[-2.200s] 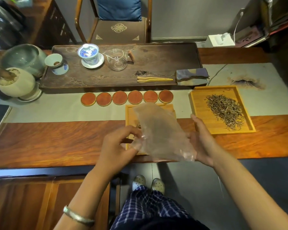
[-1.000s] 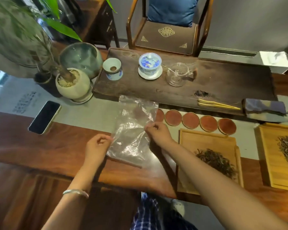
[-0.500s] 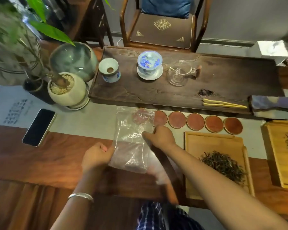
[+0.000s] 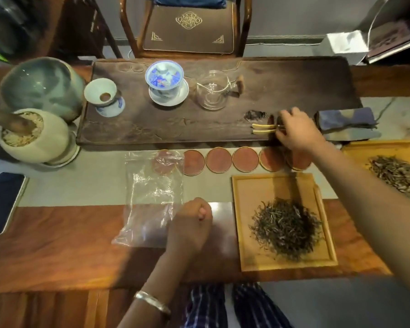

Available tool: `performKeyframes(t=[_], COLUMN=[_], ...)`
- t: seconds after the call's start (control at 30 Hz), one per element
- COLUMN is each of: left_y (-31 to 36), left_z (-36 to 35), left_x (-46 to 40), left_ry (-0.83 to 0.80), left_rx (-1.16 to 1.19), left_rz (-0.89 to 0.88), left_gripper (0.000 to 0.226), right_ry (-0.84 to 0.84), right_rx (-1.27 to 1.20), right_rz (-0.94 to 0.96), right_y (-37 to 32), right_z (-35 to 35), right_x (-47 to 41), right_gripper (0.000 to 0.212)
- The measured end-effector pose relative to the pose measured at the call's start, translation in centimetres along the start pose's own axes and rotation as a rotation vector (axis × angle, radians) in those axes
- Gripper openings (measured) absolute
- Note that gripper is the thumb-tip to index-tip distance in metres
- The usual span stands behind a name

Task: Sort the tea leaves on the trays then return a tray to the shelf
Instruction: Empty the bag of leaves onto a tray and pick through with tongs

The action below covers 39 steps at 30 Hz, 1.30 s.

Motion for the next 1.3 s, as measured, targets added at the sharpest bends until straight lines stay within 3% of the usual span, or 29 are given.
performKeyframes(t=[0.1,0.43,0.7,0.87,1.0,1.17,1.3], left_y=[0.7,0.1,1.1,0.9,0.6,0.4,0.0], left_z=[-3.5,-7.1,-7.5,-8.2,-9.1,-10.0,-10.7], left_x=[-0.2,0.5,3.5,5.6,7.4,8.3,8.2], left_ry=[-0.100,-0.195,-0.041,0.137,0.236,0.371,0.392], left_rx=[-0.021,-0.049,0.033,0.080,0.041,-0.028,-0.123], left_rz=[-0.030,-0.015,-0.055,0.027,-0.020,-0.077,-0.040], left_gripper=[0.015,0.010,0.002,0.018,0.023,0.007,0.017], right_ry=[-0.078,0.037,0.379,0.335,0.285,0.257,0.287], right_rx=[0.030,0.198,-0.029,-0.396,-0.564,-0.478,-0.380], right_rz=[0.093,0.170,0.124,0.074,0.041,0.092,0.120], right_y=[-1.0,-2.1,-0.4,1.4,1.9,2.2,2.1], right_z=[-1.5,-1.2,5.6,2.9,-0.8,-4.6,-5.4], right_x=[-0.6,-0.3,9.6,21.7,29.3,31.3,29.4], right_gripper=[0.030,0.024,0.025,0.028,0.031,0.031,0.028])
Point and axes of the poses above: each hand's wrist, its own x-axis away from the middle knuckle, its own z-axis out of the back of the hand, y = z × x, the point moved 9 cm from there along -x, towards the middle knuckle
